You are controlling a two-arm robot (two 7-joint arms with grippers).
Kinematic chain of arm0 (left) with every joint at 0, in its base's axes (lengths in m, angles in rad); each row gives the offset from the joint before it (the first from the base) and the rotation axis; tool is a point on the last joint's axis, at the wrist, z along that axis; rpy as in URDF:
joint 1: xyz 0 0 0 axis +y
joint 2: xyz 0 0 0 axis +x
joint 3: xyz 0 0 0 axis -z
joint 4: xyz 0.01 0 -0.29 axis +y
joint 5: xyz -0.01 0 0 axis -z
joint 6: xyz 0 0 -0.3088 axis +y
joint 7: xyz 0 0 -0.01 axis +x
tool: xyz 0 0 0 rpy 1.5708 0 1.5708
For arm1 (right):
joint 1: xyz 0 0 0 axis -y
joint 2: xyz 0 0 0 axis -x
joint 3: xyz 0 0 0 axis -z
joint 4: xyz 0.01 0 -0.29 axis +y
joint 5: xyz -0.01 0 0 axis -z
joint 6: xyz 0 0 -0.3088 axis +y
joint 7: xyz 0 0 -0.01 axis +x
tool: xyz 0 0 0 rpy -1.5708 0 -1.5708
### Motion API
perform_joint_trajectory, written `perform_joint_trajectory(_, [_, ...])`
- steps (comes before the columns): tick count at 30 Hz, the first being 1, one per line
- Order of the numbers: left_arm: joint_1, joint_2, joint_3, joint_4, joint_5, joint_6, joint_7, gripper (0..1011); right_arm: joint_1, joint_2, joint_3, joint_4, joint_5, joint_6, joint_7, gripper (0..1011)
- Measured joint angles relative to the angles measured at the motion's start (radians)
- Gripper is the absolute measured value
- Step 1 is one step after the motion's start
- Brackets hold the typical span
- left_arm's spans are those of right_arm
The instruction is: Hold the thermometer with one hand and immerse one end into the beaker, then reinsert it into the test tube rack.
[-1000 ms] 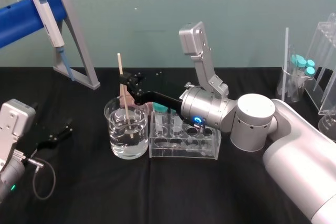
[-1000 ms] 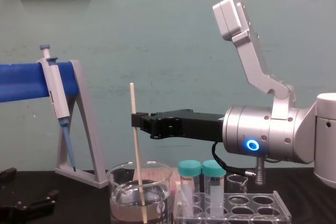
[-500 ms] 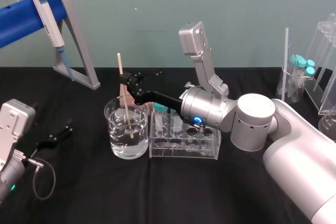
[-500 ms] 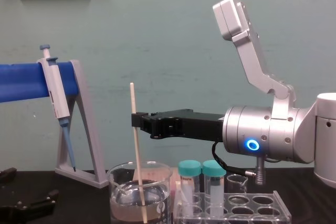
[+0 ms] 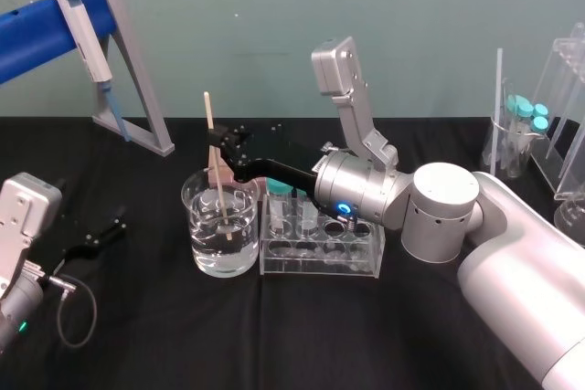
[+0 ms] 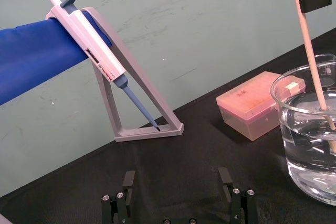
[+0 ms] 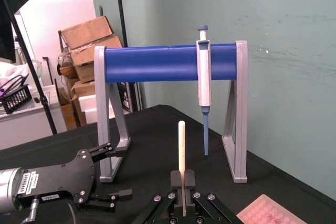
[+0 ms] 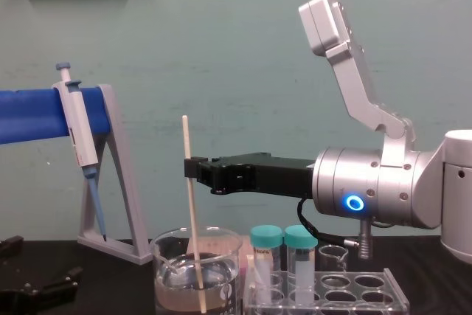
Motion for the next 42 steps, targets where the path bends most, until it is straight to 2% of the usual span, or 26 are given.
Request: perform_joint_trajectory(42, [0.0,0.0,0.0,0.0,0.0,0.0,0.0,1004,0.0,0.0,0.0,0.0,0.0,-0.001,0.0,30])
